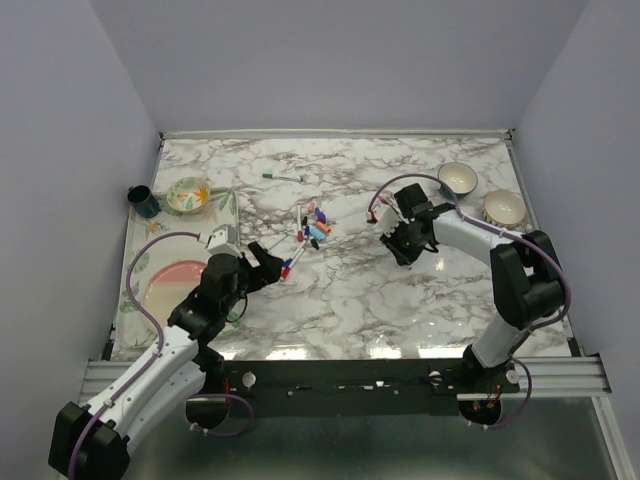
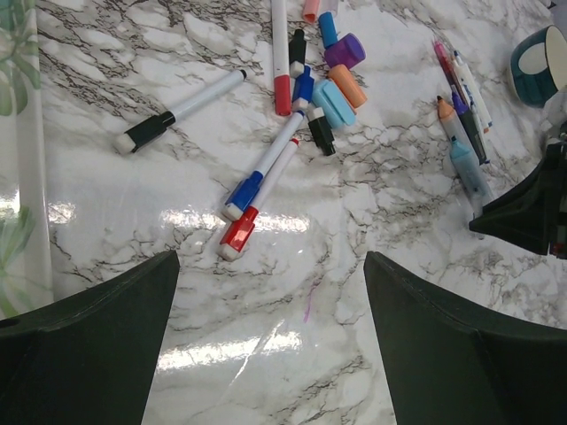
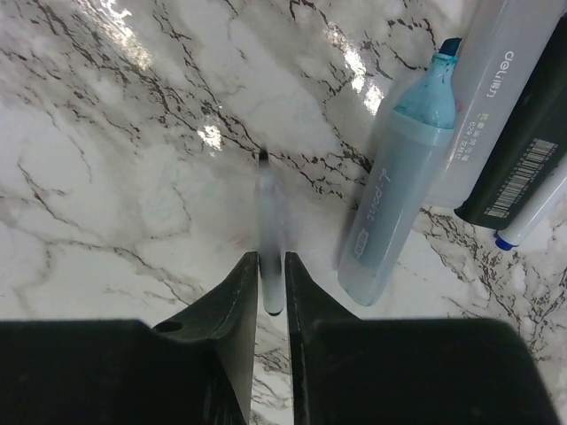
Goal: Open the pen caps
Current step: Place the barrel on the table with the right arm, then grab a pen on the table with the left arm
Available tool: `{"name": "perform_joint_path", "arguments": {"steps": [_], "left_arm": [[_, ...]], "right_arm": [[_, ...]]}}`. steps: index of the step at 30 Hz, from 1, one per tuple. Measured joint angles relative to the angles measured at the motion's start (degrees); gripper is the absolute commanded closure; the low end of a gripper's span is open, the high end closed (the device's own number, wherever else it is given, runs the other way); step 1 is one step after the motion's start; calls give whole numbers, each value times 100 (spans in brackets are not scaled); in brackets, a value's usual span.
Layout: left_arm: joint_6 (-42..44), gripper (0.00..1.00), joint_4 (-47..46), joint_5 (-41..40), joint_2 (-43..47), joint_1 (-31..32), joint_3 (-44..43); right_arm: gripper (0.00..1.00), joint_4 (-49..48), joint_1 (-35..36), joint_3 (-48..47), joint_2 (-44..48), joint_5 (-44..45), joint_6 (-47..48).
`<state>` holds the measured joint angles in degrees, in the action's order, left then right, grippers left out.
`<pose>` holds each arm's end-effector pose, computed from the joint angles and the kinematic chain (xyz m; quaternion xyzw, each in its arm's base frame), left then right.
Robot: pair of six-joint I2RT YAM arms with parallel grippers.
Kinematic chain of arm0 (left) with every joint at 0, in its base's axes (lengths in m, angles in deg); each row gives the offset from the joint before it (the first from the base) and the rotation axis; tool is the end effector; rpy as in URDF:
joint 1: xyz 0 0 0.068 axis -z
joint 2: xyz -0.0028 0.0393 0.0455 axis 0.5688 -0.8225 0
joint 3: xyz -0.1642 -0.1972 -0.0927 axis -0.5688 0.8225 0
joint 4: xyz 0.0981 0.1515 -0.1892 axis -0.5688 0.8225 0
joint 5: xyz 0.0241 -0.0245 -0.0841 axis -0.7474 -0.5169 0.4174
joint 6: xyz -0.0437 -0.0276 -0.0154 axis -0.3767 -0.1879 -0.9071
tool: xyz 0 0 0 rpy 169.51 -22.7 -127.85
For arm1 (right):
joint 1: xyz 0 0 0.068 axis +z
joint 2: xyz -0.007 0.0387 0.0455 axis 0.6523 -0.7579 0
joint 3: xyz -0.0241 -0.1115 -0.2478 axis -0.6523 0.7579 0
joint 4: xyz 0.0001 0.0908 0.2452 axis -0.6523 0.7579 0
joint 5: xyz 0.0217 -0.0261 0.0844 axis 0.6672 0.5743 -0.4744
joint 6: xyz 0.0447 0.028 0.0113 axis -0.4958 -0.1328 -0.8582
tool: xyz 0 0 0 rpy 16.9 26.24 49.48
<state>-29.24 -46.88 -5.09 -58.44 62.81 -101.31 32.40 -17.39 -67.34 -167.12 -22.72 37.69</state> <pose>0.1451 -0.0715 0.2044 -0.1653 0.8252 -0.2708 0.4672 0.2927 0.1328 0.1724 -0.4508 0.8724 0.0752 0.1732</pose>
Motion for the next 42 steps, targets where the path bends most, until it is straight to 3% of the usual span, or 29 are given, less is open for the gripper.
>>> {"name": "perform_joint_path", "arguments": {"steps": [3, 13, 22, 27, 31, 38, 42], "left_arm": [[-15, 6, 0, 0, 79, 0, 0], [-13, 6, -63, 136, 133, 0, 31], [22, 9, -199, 350, -264, 0, 35], [133, 17, -179, 450, -922, 4, -48], [310, 30, -57, 444, -1438, 59, -317], [785, 48, 348, 114, -2605, 457, -1290], [970, 53, 662, -236, -3110, 782, -1718]], "right_arm": [[68, -85, 101, 26, -59, 275, -4], [67, -474, 219, 96, -72, 1329, -15], [67, -503, 219, 96, 173, 1375, -28], [67, -498, 219, 96, 317, 1220, -26], [68, -442, 219, 96, 352, 997, -20], [68, -321, 219, 96, 605, 588, 46], [68, -315, 219, 96, 675, 461, 50]]}}
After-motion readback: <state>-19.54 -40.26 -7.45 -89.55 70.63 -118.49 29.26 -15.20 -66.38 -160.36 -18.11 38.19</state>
